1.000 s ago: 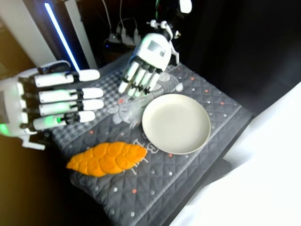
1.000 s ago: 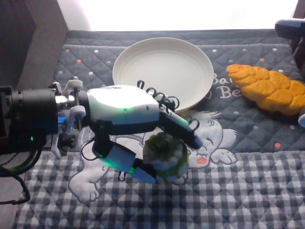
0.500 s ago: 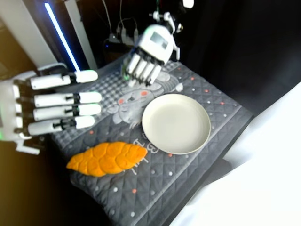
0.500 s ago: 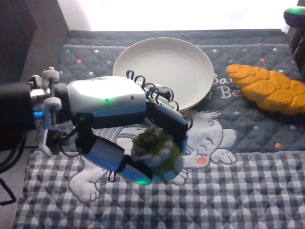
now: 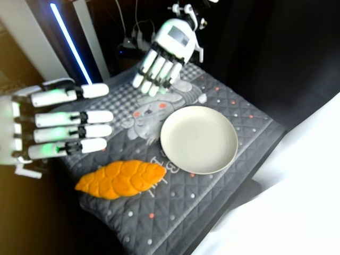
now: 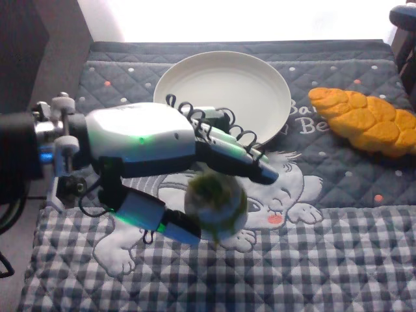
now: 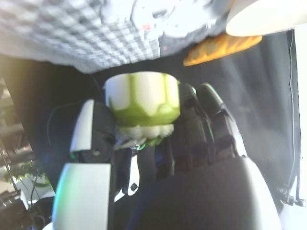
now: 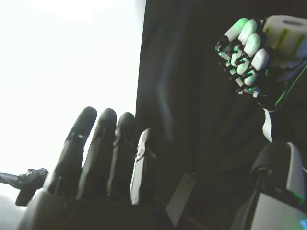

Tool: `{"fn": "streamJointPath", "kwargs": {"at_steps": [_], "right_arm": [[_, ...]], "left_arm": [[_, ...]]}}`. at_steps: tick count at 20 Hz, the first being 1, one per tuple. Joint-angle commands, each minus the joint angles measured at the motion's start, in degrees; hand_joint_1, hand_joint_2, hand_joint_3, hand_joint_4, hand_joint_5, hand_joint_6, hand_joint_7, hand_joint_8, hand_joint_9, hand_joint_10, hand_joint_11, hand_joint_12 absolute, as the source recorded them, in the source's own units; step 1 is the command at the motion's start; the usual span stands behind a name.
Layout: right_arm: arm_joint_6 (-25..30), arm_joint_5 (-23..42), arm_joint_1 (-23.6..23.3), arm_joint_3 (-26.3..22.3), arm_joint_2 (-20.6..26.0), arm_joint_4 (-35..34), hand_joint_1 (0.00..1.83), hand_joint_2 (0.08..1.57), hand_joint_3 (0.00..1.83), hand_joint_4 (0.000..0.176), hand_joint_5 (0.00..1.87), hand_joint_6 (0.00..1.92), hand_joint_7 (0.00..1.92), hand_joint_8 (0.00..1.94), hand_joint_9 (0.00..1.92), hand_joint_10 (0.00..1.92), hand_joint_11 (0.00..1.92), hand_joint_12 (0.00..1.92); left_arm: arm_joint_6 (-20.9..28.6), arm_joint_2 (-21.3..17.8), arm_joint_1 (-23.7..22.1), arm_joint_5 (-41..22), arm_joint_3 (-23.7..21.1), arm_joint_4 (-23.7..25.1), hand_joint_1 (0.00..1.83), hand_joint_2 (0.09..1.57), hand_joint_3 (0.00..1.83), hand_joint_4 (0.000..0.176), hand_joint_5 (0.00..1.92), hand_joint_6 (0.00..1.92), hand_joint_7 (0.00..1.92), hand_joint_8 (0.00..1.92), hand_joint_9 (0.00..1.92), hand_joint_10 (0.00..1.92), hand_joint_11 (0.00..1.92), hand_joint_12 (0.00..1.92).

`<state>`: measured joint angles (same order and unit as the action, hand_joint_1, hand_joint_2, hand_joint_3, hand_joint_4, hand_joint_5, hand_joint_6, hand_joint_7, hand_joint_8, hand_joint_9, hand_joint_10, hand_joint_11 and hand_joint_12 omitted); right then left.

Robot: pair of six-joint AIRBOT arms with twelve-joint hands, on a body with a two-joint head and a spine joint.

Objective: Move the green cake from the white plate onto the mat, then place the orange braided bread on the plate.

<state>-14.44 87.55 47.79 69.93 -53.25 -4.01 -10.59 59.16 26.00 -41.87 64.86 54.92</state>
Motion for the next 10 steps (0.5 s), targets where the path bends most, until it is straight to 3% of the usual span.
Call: {"fn": "streamJointPath", "kwargs": {"at_steps": [1,2,3,4,5,6,7,10], "right_arm": [[0.4,6.5,-0.3,0.3,0.4,-1.9,0.79,0.59,0.00,0.148,0.38,0.00,0.43,0.00,0.37,0.00,0.00,0.82],[0.4,6.5,-0.3,0.3,0.4,-1.9,0.78,0.59,0.00,0.142,0.38,0.00,0.43,0.00,0.37,0.00,0.00,0.83],[0.4,6.5,-0.3,0.3,0.4,-1.9,0.78,0.59,0.00,0.144,0.38,0.00,0.42,0.00,0.36,0.00,0.00,0.83],[0.4,6.5,-0.3,0.3,0.4,-1.9,0.78,0.59,0.00,0.144,0.38,0.00,0.42,0.00,0.36,0.00,0.00,0.83],[0.4,6.5,-0.3,0.3,0.4,-1.9,0.78,0.60,0.00,0.144,0.38,0.00,0.42,0.00,0.36,0.00,0.00,0.80],[0.4,6.5,-0.3,0.2,0.4,-1.9,0.77,0.61,0.01,0.146,0.37,0.00,0.42,0.00,0.36,0.00,0.00,0.79],[0.4,6.5,-0.3,0.2,0.5,-1.9,0.78,0.61,0.01,0.154,0.37,0.00,0.41,0.00,0.35,0.00,0.00,0.76],[0.4,6.5,-0.3,0.2,0.6,-1.9,0.82,0.64,0.01,0.175,0.35,0.00,0.38,0.00,0.32,0.00,0.00,0.74]], "left_arm": [[0.1,0.1,-0.7,-4.1,-0.3,-2.3,1.06,1.05,0.00,0.074,0.39,0.00,0.36,0.02,0.38,0.02,0.00,1.14],[0.1,0.4,-0.7,-3.5,-0.3,-1.7,1.05,1.07,0.00,0.081,0.31,0.00,0.33,0.01,0.31,0.00,0.00,1.02],[0.1,0.5,-0.7,-3.1,-0.3,-1.4,1.00,1.07,0.00,0.103,0.26,0.00,0.31,0.00,0.25,0.00,0.00,0.89],[0.1,0.6,-0.7,-2.9,-0.3,-1.3,1.00,1.07,0.00,0.103,0.26,0.00,0.31,0.00,0.25,0.00,0.00,0.89],[0.1,0.6,-0.6,-2.8,-0.3,-1.3,0.95,1.08,0.00,0.117,0.23,0.00,0.31,0.00,0.22,0.00,0.00,0.81],[0.1,0.5,-0.5,-2.8,-0.3,-1.4,0.91,1.12,0.01,0.115,0.24,0.01,0.24,0.00,0.15,0.00,0.00,0.53],[0.1,0.4,-0.4,-3.0,-0.2,-1.6,0.86,1.17,0.02,0.133,0.23,0.00,0.23,0.00,0.15,0.00,0.00,0.51],[0.1,-0.6,-0.5,-4.0,-0.2,-2.8,0.86,1.21,0.01,0.159,0.21,0.00,0.25,0.00,0.19,0.01,0.00,0.59]]}}
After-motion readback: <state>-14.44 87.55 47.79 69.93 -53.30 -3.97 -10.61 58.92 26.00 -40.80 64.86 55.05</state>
